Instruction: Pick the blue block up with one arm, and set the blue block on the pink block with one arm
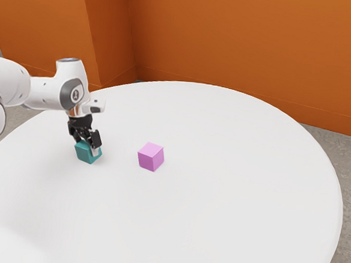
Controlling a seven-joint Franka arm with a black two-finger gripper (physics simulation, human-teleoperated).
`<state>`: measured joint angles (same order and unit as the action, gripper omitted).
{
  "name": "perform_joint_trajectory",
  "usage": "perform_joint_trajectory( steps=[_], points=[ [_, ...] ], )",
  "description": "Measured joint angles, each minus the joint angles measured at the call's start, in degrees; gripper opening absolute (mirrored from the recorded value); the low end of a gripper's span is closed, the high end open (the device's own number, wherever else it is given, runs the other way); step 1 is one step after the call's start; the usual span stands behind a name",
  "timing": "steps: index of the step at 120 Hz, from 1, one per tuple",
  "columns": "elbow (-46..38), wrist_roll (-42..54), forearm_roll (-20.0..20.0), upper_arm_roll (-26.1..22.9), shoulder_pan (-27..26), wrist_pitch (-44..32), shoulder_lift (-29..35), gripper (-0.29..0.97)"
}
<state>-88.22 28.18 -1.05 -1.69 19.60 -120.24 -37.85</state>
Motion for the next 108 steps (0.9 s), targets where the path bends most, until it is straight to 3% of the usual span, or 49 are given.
perform_joint_trajectory(
  steps=[108],
  points=[
    [0.9, 0.1, -0.3, -0.5, 0.1, 0.4, -1.0, 0.68]
  ],
)
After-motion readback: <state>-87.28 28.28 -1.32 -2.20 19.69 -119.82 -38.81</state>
